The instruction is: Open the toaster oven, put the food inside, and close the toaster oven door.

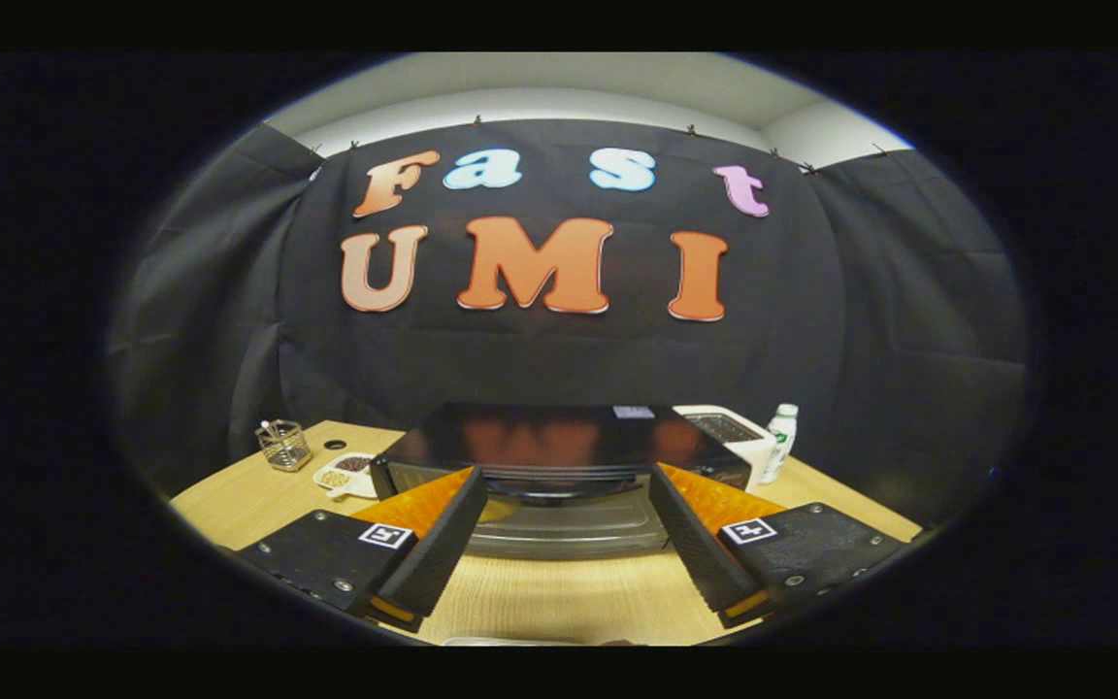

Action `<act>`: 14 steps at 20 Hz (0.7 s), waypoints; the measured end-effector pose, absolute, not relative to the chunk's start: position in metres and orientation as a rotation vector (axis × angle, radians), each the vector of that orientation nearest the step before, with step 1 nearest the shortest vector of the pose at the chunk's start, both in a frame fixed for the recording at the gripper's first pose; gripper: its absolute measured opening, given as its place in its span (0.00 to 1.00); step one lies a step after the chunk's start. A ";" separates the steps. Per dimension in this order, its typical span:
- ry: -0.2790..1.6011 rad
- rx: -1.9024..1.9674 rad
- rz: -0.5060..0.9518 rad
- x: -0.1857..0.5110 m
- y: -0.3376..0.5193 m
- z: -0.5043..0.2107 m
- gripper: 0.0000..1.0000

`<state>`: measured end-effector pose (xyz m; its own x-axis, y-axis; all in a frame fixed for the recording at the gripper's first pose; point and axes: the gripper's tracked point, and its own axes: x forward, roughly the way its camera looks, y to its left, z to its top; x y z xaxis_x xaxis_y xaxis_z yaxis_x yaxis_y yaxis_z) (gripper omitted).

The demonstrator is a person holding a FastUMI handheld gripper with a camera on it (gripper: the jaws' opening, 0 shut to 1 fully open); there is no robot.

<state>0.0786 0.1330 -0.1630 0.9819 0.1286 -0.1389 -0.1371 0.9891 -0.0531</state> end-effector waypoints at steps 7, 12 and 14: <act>0.046 -0.076 0.113 0.034 0.107 -0.080 1.00; 0.010 -0.058 0.108 0.020 0.084 -0.058 1.00; 0.010 -0.033 0.104 0.024 0.074 -0.064 1.00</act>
